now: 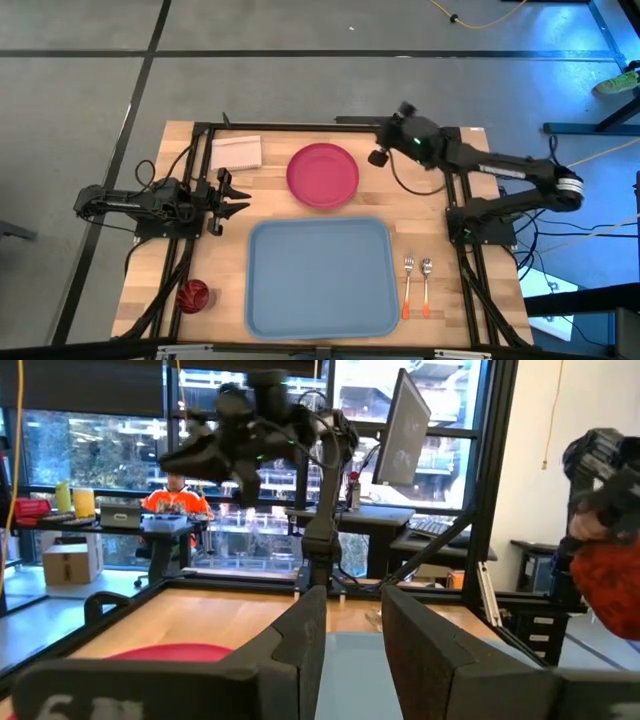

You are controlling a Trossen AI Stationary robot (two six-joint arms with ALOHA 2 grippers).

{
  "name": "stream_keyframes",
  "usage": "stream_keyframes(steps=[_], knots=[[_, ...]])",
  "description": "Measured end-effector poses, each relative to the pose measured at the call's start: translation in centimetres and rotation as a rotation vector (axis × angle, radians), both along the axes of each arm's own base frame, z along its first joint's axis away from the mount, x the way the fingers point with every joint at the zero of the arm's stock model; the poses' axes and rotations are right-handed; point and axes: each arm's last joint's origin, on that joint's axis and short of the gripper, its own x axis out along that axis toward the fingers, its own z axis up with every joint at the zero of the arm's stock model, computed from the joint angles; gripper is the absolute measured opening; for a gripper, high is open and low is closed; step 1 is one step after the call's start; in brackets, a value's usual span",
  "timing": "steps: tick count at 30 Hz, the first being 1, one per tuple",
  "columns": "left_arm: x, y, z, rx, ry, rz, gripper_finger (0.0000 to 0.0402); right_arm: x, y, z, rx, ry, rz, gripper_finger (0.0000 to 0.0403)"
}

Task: Pick and place plate/cup/fork/spoon on tray
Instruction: Put the red plate in the center of the blue tray

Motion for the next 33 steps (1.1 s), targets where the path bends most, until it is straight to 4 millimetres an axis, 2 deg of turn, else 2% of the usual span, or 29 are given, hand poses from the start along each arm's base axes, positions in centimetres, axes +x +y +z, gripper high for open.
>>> stream_keyframes(steps=[4, 8, 19, 22, 28, 33], knots=[[0.0, 0.0, 0.0, 0.0, 0.0, 0.0, 0.0094, 1.8, -1.9, -1.6, 0.255, 0.134, 0.215, 0.0065], [0.0, 0.0, 0.0, 0.001, 0.0, 0.0, 0.0094, 3.2, -2.5, -3.1, 0.438, 0.222, 0.338, 0.0065], [0.0, 0.0, 0.0, 0.002, 0.001, 0.003, 0.0094, 4.6, -3.3, -6.5, 0.508, 0.351, 0.285, 0.0065], [0.0, 0.0, 0.0, 0.002, 0.001, 0.003, 0.0094, 5.0, -2.8, -7.5, 0.549, 0.392, 0.31, 0.0065], [0.0, 0.0, 0.0, 0.002, 0.003, 0.003, 0.0094, 6.4, -1.1, -9.7, 0.685, 0.44, 0.466, 0.0065], [0.0, 0.0, 0.0, 0.002, 0.003, 0.003, 0.0094, 7.3, 0.2, -11.7, 0.729, 0.514, 0.504, 0.0065]])
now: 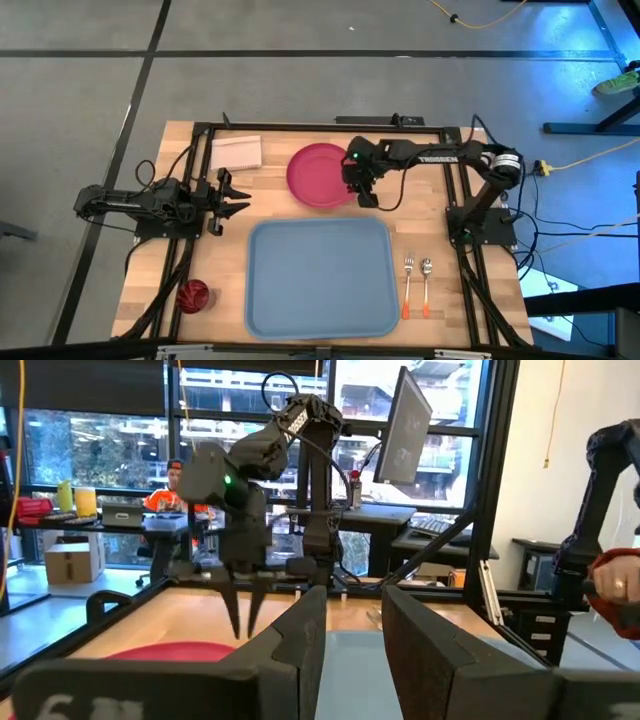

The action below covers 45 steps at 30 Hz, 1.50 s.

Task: Pick and place plate/cup/fork/spoon on tray
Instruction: Put the red plate in the center of the blue tray

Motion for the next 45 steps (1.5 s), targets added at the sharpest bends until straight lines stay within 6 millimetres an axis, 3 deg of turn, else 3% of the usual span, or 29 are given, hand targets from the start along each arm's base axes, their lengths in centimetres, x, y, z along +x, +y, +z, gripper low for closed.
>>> stream_keyframes(steps=[11, 45], knots=[[0.0, 0.0, 0.0, 0.0, 0.003, 0.0, 0.0094, 0.8, 1.6, -1.8, -0.039, 0.051, 0.151, 0.0065], [0.0, 0.0, 0.0, 0.001, 0.004, 0.001, 0.0094, 1.2, 2.0, -2.5, -0.19, 0.03, 0.32, 0.0065]])
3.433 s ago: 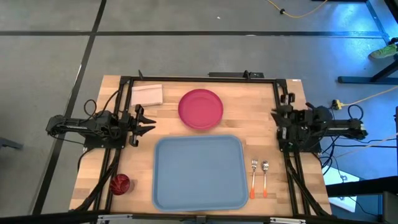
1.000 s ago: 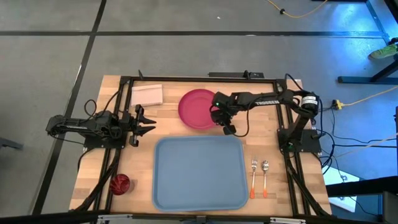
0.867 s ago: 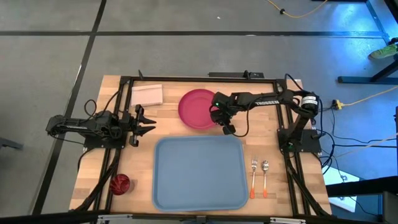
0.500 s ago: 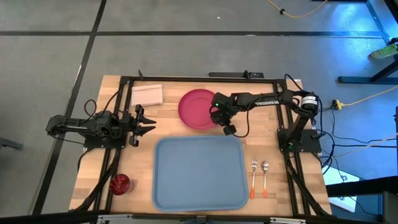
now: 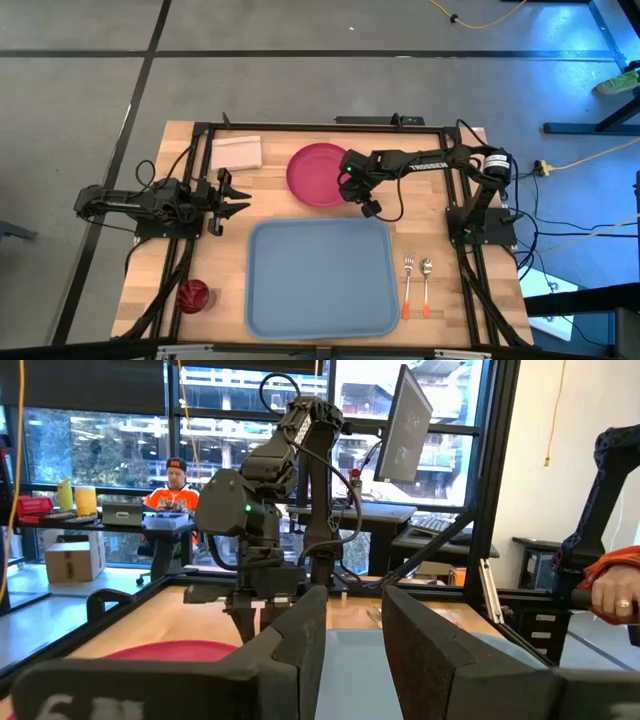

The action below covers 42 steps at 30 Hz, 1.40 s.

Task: Pick and place plate/cup/fork/spoon on tray
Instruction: Put the red plate in the center of the blue tray

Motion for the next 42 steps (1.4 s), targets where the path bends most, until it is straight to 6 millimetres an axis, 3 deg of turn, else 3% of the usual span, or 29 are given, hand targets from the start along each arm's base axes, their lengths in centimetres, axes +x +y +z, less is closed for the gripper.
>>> stream_keyframes(steps=[7, 15, 21, 28, 32, 36, 42], knots=[[0.0, 0.0, 0.0, 0.0, 0.0, 0.0, 0.0094, 0.0, 0.0, 0.0, 0.008, -0.002, -0.02, 0.0065], [0.0, 0.0, 0.0, -0.001, 0.0, -0.001, 0.0094, 0.3, -0.4, -1.7, -0.008, 0.056, -0.093, 0.0065], [0.0, 0.0, 0.0, -0.001, 0.0, 0.0, 0.0094, 0.7, -0.5, -1.8, -0.019, 0.029, -0.099, 0.0063], [0.0, 0.0, 0.0, -0.001, 0.0, 0.0, 0.0094, 0.8, -0.5, -1.5, -0.029, 0.011, -0.099, 0.0013], [0.0, 0.0, 0.0, -0.001, 0.0, 0.0, 0.0094, 1.0, -0.3, -1.3, -0.052, 0.022, -0.149, 0.001], [0.0, 0.0, 0.0, -0.001, 0.0, 0.0, 0.0094, 1.7, 0.8, -0.5, -0.161, 0.044, -0.169, 0.0006], [0.0, 0.0, 0.0, -0.001, 0.0, 0.0, 0.0094, 3.1, 3.8, 3.2, -0.214, -0.02, -0.126, 0.0006]])
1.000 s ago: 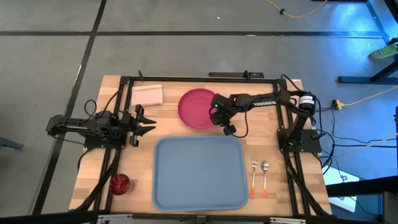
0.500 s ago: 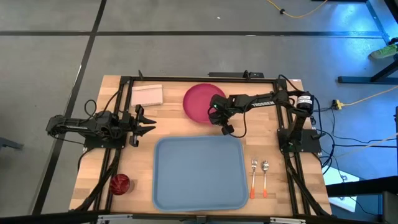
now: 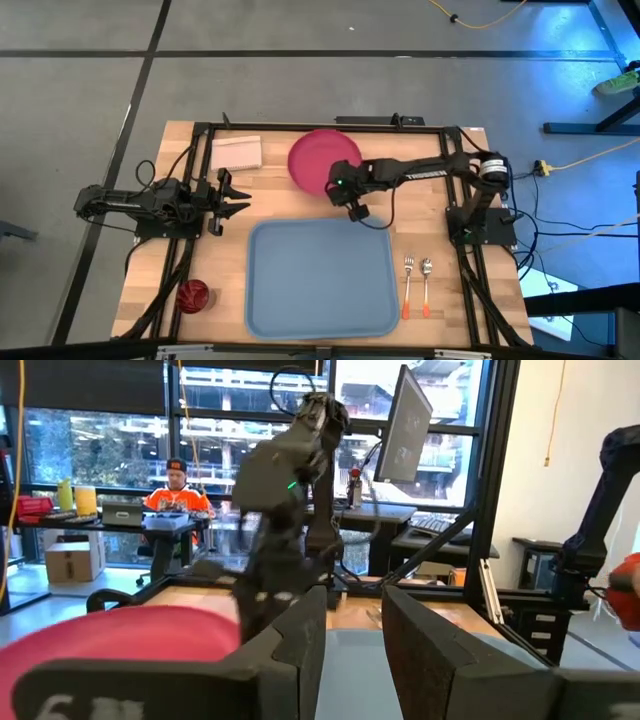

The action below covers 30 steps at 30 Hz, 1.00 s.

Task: Pick and place plate/cup/fork/spoon on tray
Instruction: Put the red plate in the center of the blue tray

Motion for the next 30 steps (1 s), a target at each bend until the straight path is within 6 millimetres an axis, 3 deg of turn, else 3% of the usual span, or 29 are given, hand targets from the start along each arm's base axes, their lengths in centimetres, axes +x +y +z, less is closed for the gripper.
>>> stream_keyframes(steps=[9, 16, 23, 30], knots=[[0.0, 0.0, 0.1, 0.0, -0.011, 0.001, 0.0094, 0.3, 6.8, 3.5, 0.087, 0.056, 0.036, 0.0006], [0.0, 0.1, 0.1, -0.019, -0.012, 0.046, 0.0094, -0.3, 13.0, 3.7, 0.195, 0.029, -0.044, 0.0007], [0.0, 0.1, 0.1, -0.182, -0.015, 0.006, 0.0094, -1.7, 18.9, 4.0, 0.111, -0.084, -0.071, 0.0006], [0.0, -0.2, -0.1, -0.216, 0.005, -0.063, 0.0094, -3.5, 23.9, 4.1, 0.242, -0.136, -0.028, 0.0006]])
